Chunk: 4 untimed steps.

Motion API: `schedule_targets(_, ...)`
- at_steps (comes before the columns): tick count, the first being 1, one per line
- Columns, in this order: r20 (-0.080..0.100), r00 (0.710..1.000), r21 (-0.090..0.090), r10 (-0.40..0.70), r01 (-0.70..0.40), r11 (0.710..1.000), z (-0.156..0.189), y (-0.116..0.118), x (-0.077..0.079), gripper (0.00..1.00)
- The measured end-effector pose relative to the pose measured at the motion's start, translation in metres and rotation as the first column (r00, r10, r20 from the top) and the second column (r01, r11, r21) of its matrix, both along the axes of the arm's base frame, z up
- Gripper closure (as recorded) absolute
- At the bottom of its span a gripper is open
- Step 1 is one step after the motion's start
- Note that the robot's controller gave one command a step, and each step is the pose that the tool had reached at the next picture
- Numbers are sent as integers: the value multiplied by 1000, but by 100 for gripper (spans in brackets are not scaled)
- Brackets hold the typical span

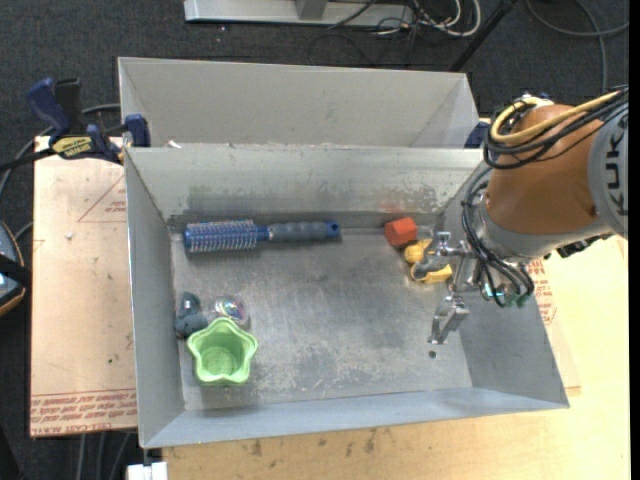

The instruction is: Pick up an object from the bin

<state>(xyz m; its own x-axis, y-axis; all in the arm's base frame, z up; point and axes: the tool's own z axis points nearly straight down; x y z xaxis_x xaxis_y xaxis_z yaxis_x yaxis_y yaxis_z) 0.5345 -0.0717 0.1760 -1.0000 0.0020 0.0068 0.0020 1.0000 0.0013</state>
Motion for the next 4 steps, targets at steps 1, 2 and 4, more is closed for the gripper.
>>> schedule_targets(1,8,982,1,-188,188,982,-43,10,51,0)
schedule_targets(2,13,964,2,-266,266,964,-66,16,117,0)
schedule_targets(4,12,944,14,-330,330,944,-102,-55,45,0)
